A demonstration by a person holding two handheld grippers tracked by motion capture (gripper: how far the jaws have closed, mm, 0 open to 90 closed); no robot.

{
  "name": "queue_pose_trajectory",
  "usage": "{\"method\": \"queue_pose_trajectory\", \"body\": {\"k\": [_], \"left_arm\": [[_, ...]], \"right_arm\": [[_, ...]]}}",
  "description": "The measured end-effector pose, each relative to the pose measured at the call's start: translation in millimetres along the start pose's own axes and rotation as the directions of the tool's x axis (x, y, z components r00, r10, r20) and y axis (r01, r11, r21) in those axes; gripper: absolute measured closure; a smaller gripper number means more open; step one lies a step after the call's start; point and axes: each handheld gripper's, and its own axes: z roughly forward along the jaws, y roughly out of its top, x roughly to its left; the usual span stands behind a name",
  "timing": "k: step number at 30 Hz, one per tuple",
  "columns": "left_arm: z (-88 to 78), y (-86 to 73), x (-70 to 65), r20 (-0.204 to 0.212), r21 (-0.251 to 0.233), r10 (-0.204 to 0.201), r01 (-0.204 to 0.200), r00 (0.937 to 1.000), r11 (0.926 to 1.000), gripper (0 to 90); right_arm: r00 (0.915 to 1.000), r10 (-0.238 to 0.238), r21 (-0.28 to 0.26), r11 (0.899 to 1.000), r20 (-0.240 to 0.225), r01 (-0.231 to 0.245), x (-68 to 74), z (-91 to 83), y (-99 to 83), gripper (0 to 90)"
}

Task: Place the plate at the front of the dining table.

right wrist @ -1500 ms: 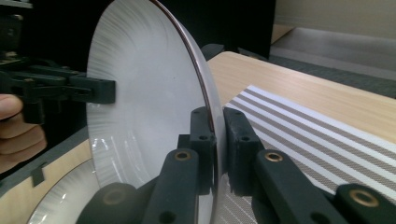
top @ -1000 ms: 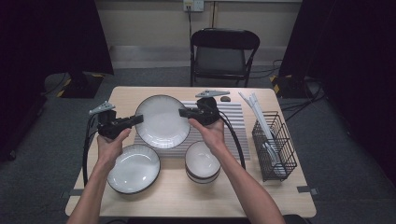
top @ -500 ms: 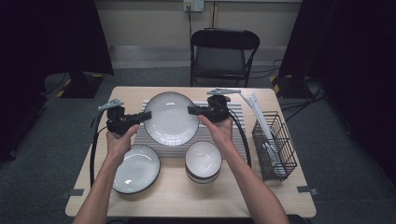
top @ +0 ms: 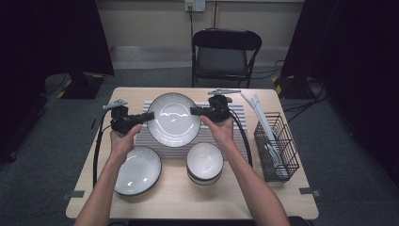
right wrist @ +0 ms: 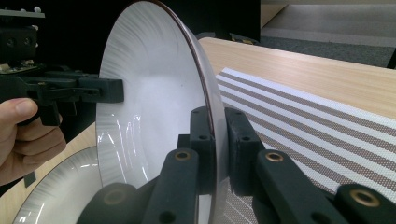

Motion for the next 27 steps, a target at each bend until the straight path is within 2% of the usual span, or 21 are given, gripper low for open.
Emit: {"method": "queue_pose_trajectory", "body": {"k": [5,11,21,23,27], "left_arm": [[4.4,-1.4,4.5,0.003,0.006,-0.009,0.009,1.0,0.9999,84.7],[9.9,-3.1,7.0,-0.016,0.021,-0.021,0.021,0.9996,0.9996,82.1],[21.5,-8.1,15.6,0.009,0.045,-0.056,0.056,0.9984,0.9974,83.0],[24.9,-9.6,15.8,-0.007,0.06,-0.048,0.048,0.9988,0.9971,84.5],[28.6,-11.8,16.8,-0.014,0.075,-0.042,0.043,0.999,0.9963,83.7]], "right_arm": [[1.0,0.008,0.007,1.0,0.005,-0.008,-3.6,3.6,1.3,83.0],[0.9995,0.025,0.036,0.999,0.021,-0.026,-7.6,8.9,-0.3,83.1],[0.9971,0.076,0.061,0.995,0.002,-0.076,-21.5,17.6,-4.6,83.4],[0.9962,0.087,0.07,0.994,0.004,-0.087,-23.2,19.2,-5.2,83.4],[0.9953,0.097,0.075,0.992,0.0,-0.097,-28.1,22.4,-7.4,83.5]]}}
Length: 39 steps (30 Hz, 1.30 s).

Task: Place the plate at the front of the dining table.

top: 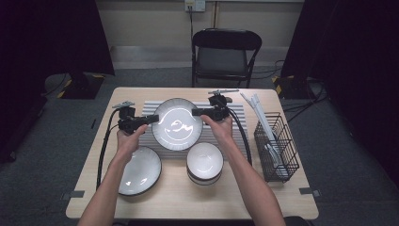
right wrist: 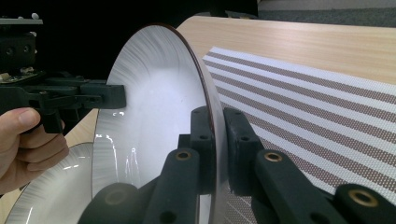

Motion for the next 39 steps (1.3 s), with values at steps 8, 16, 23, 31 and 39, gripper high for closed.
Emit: {"method": "queue_pose_trajectory", "body": {"k": [8,16,23,31,39], "left_arm": [[3.0,-2.1,0.2,-0.003,0.02,0.003,-0.003,1.0,0.9998,73.4],[-0.4,-4.0,-8.8,-0.026,0.057,0.037,-0.036,0.999,0.9977,51.1],[-16.7,-9.3,-16.6,-0.011,0.027,0.064,-0.063,0.9979,0.9976,38.4],[-36.2,-17.5,-23.6,-0.03,0.054,0.106,-0.105,0.9939,0.9931,25.4],[-56.2,-27.8,-25.9,-0.05,0.067,0.133,-0.129,0.9899,0.9894,19.8]], "right_arm": [[0.9996,0.026,0.007,1.0,0.005,-0.026,-8.6,1.9,-1.7,83.6],[0.997,0.066,-0.006,0.998,0.042,-0.066,-21.3,5.4,-3.6,83.8],[0.9947,0.086,-0.009,0.996,0.057,-0.085,-27.9,14.3,-5.0,83.8],[0.9933,0.083,0.019,0.996,0.08,-0.085,-39.2,23.8,-9.3,83.9],[0.987,0.108,0.019,0.994,0.12,-0.111,-48.0,32.7,-13.2,83.9]]}}
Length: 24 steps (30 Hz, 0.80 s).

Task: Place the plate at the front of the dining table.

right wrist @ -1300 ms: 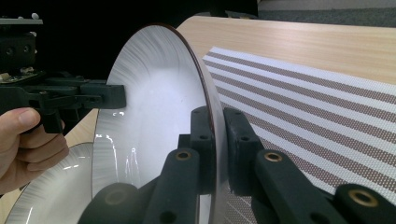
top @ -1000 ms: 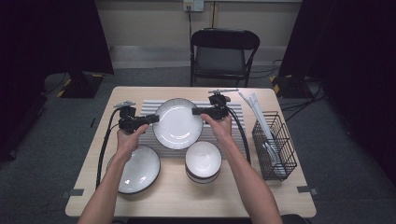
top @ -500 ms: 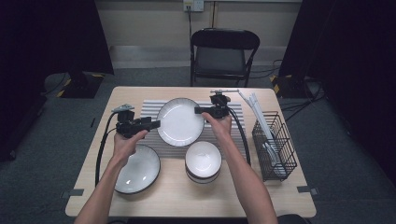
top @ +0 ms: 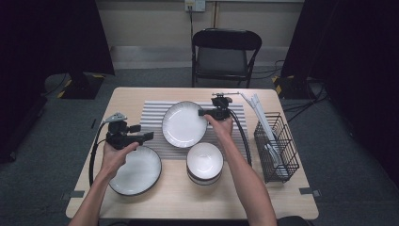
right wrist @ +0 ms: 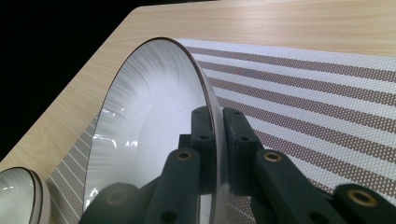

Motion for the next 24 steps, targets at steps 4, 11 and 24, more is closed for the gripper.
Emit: {"method": "queue_pose_trajectory", "body": {"k": [4,11,24], "left_arm": [[-10.0,-9.2,-1.0,-0.017,0.006,0.012,-0.012,0.9998,0.9999,18.9],[-25.9,-28.2,0.5,-0.057,0.028,0.025,-0.024,0.9981,0.9993,20.2],[-36.1,-44.2,6.7,-0.075,0.035,0.014,-0.011,0.9971,0.9993,20.4]], "right_arm": [[0.9999,-0.013,0.009,1.0,0.011,0.013,0.5,3.8,0.4,83.9],[0.9996,-0.016,0.012,1.0,0.025,0.016,0.8,10.7,3.3,83.8],[0.9978,-0.03,0.016,0.999,0.06,0.029,-0.7,16.7,6.9,83.5]]}}
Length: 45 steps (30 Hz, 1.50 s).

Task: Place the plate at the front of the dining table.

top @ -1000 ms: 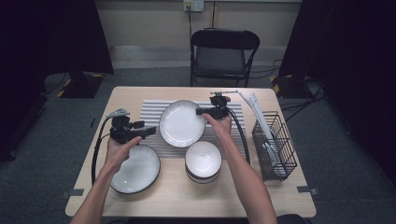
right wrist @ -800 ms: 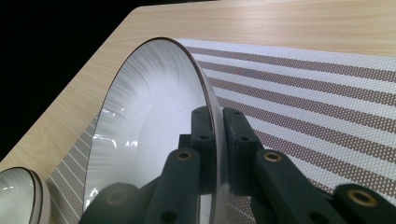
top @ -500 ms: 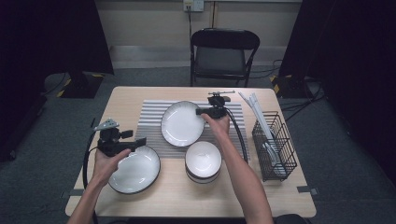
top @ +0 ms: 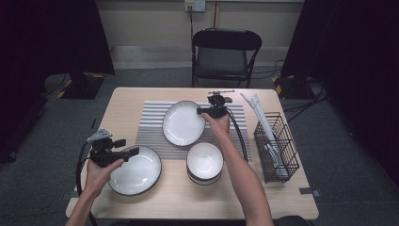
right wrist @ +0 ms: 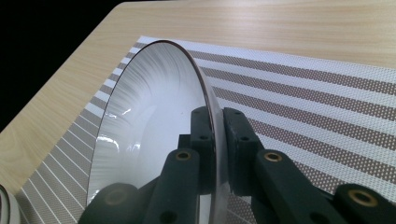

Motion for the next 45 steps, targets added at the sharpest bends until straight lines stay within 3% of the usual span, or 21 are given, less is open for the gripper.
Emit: {"method": "queue_pose_trajectory", "body": {"k": [14,30,45], "left_arm": [[3.0,-7.1,5.9,-0.01,0.01,-0.013,0.014,0.9999,0.9999,21.7],[4.6,-8.4,10.6,-0.016,0.023,-0.02,0.021,0.9997,0.9995,22.2],[6.1,-11.8,13.7,-0.017,0.039,-0.027,0.027,0.9995,0.9989,22.3]], "right_arm": [[0.9994,0.022,0.028,0.999,0.028,-0.023,-9.3,6.6,-5.0,83.4],[0.9931,0.003,0.083,0.996,0.118,-0.013,-18.9,13.8,-18.4,79.1],[0.9885,0.018,0.092,0.995,0.15,-0.032,-29.6,16.5,-28.8,80.7]]}}
